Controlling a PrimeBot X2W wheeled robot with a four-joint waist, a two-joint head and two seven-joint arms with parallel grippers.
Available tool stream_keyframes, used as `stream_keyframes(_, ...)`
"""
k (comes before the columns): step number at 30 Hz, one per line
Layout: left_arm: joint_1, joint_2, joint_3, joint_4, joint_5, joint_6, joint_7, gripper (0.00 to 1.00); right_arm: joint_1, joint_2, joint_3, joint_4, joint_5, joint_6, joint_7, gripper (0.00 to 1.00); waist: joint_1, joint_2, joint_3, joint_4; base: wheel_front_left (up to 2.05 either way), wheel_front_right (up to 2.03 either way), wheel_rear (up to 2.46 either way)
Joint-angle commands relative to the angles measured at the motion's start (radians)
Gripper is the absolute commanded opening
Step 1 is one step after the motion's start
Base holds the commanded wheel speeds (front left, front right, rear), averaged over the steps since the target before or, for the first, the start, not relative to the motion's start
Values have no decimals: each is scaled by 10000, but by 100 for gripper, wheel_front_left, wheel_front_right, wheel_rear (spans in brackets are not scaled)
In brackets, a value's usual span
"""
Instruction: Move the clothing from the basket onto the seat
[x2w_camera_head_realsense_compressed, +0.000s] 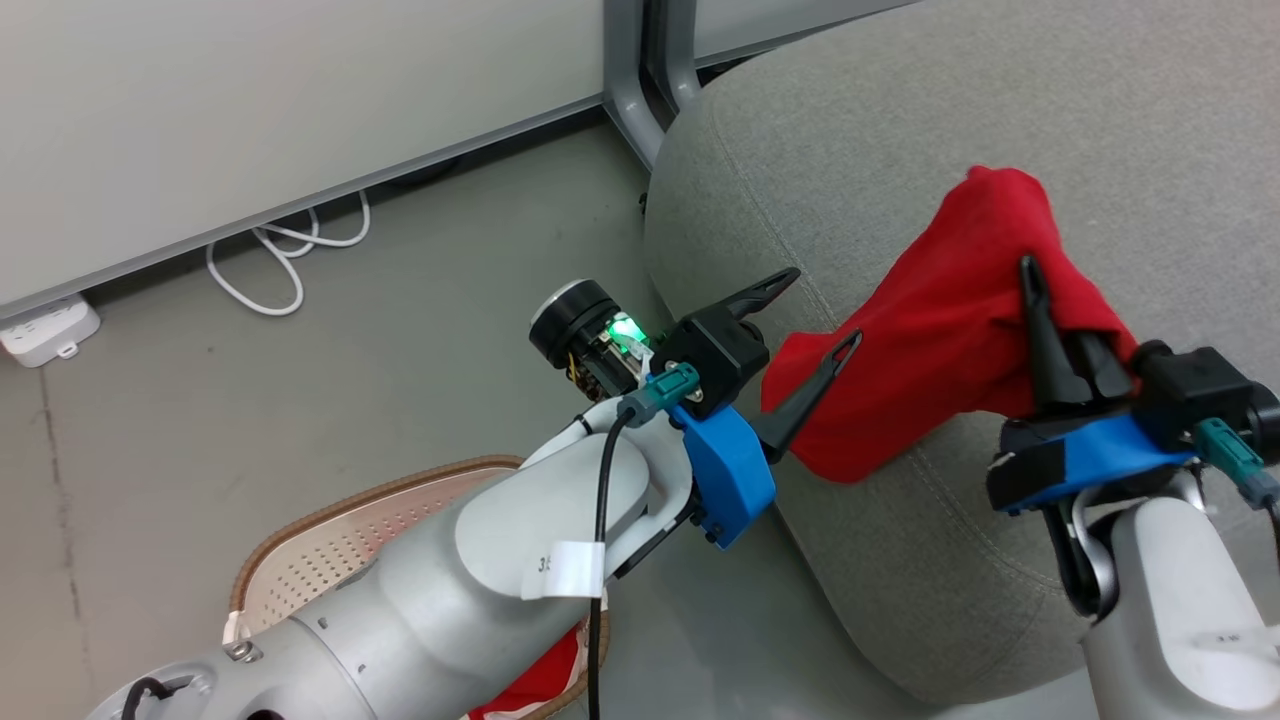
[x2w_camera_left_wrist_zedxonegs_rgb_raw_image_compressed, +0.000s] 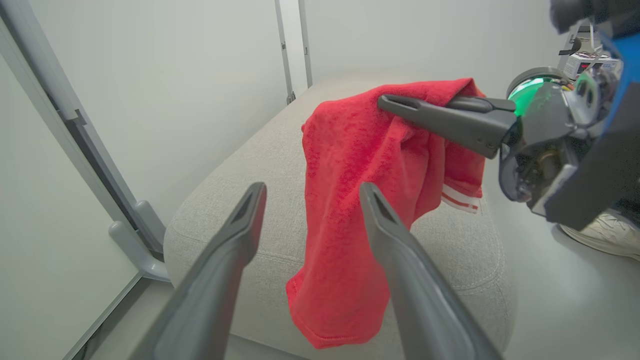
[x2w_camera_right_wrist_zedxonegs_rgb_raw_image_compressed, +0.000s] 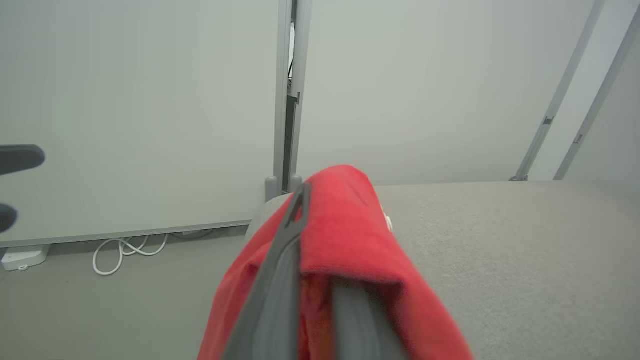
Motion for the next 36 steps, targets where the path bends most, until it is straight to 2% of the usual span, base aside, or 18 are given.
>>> stream_keyframes(1,106,3,-52,-16,84,-19,-18,100,201,-71,-175,-146,31,1,-40,0,0,-1,62,-113,0,0,0)
stream_keyframes(6,238,-46,-107,-75,282,-24,-79,100,673,-145,-757,-469,3,1,-41,0,0,-1,159,-203,0,0,0)
stream_keyframes(13,342,-86,-130,-163,433,-18,-169,100,1001,-27,-972,-737,-37,1,-40,0,0,-1,236,-196,0,0,0)
stream_keyframes(21,225,153,160,-668,840,280,-315,100,61,-13,-1045,-1210,45,3,-41,0,0,-1,724,-93,0,0,0)
stream_keyframes(29,-259,691,440,-1445,1467,508,-344,100,-2248,-850,-1454,-1747,-55,1,-40,0,0,-1,2271,132,0,0,0)
stream_keyframes(36,-1080,1181,620,-2051,2004,639,-342,100,-4711,-2104,-2802,-1700,25,1,-38,0,0,-1,3955,463,0,0,0)
